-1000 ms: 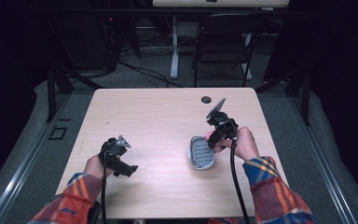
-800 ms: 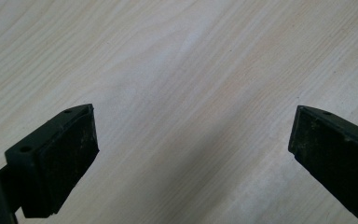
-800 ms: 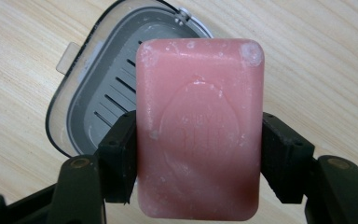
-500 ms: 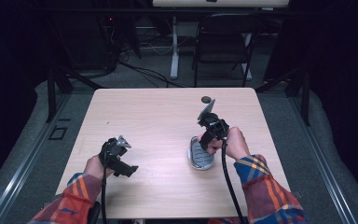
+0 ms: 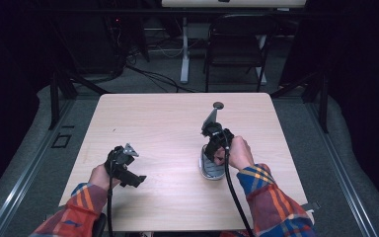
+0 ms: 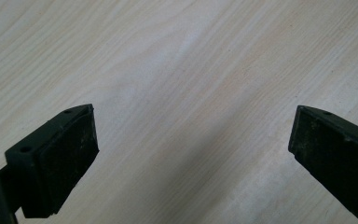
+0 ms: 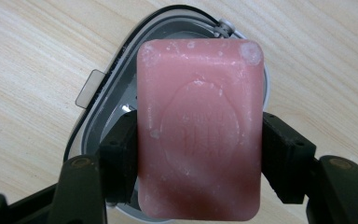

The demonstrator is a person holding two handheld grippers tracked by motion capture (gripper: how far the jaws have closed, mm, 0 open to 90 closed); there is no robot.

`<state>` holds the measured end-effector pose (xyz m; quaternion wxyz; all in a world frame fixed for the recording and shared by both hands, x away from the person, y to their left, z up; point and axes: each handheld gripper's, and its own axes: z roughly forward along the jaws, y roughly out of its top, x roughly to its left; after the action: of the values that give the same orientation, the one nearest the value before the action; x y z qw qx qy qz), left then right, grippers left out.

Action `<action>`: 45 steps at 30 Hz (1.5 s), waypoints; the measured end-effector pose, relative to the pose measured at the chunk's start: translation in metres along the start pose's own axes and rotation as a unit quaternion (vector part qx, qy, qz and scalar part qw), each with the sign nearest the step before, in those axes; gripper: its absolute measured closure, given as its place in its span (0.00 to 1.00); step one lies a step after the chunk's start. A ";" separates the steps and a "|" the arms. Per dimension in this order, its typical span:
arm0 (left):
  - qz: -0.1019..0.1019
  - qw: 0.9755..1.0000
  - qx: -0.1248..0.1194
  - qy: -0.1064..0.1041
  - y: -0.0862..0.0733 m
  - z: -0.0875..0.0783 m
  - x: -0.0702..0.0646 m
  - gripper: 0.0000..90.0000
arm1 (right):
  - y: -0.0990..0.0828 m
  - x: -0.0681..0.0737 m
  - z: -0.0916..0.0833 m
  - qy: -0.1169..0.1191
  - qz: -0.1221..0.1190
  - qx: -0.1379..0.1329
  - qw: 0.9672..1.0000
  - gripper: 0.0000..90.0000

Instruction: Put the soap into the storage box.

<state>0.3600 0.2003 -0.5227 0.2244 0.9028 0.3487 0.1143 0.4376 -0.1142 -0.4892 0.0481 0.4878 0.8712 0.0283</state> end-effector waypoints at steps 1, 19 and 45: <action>0.000 1.000 0.000 0.000 0.000 0.000 0.000 0.01 | 0.001 0.000 0.000 -0.002 -0.002 0.005 1.000 0.41; 0.002 1.000 -0.001 0.000 0.000 0.000 0.000 0.01 | 0.003 0.006 0.004 -0.001 0.007 0.005 1.000 0.40; 0.003 1.000 0.000 -0.001 0.000 0.000 0.000 0.01 | -0.020 -0.007 -0.025 0.044 -0.020 -0.041 0.998 0.34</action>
<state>0.3598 0.2001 -0.5225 0.2247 0.9038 0.3460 0.1141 0.4216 -0.1301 -0.4654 0.0305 0.4661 0.8802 0.0844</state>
